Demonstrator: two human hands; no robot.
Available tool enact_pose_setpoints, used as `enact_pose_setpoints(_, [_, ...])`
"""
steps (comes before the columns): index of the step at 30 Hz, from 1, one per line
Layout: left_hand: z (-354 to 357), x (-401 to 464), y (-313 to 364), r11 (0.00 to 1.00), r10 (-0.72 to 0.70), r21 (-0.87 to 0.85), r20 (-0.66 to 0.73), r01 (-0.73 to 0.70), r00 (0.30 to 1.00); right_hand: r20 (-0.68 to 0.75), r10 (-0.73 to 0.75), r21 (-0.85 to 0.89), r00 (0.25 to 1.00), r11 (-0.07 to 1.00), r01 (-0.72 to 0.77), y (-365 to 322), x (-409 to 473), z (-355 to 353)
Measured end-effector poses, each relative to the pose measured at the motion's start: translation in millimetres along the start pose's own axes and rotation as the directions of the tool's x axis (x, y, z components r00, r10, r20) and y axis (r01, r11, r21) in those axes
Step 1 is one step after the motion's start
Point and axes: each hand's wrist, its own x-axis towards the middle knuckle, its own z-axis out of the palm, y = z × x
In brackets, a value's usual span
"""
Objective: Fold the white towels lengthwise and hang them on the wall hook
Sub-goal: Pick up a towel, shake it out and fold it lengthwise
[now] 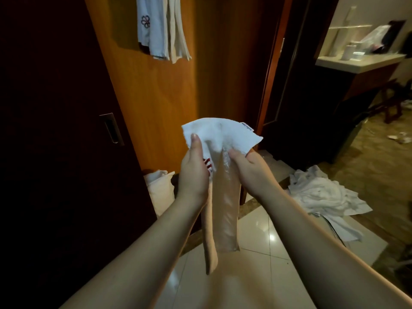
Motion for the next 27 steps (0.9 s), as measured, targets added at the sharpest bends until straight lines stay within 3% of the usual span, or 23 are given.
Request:
enact_pose_setpoints(6, [11,-15,-3,0.991,0.069,0.097,0.209,-0.091,0.975,0.124,0.051,0.306,0.991,0.948,-0.087,-13,-10,10])
enact_pose_setpoints(11, [5,-17,-2,0.997,0.015,0.062,0.36,-0.039,0.933,0.229,0.036,0.419,0.973,0.898,-0.132,-20,-14,7])
enact_pose_setpoints(17, [-5,-14,16,0.98,0.043,0.149,0.477,-0.129,0.878,0.279,0.015,0.35,0.96,0.929,-0.117,-7,-10,-3])
enact_pose_setpoints(21, [-10,-13,30,0.935,-0.034,0.319,0.511,-0.153,0.859,0.271,-0.024,0.115,0.962,0.993,-0.008,-4,-6,-13])
enact_pose_setpoints(24, [4,-4,36,0.846,-0.063,0.491,0.482,-0.209,0.874,0.154,-0.085,-0.009,0.984,0.996,0.088,-1,-3,-6])
enact_pose_setpoints(27, [11,-1,36,0.768,-0.139,0.617,0.424,-0.173,0.895,-0.025,-0.064,0.014,0.998,0.998,0.065,4,-4,2])
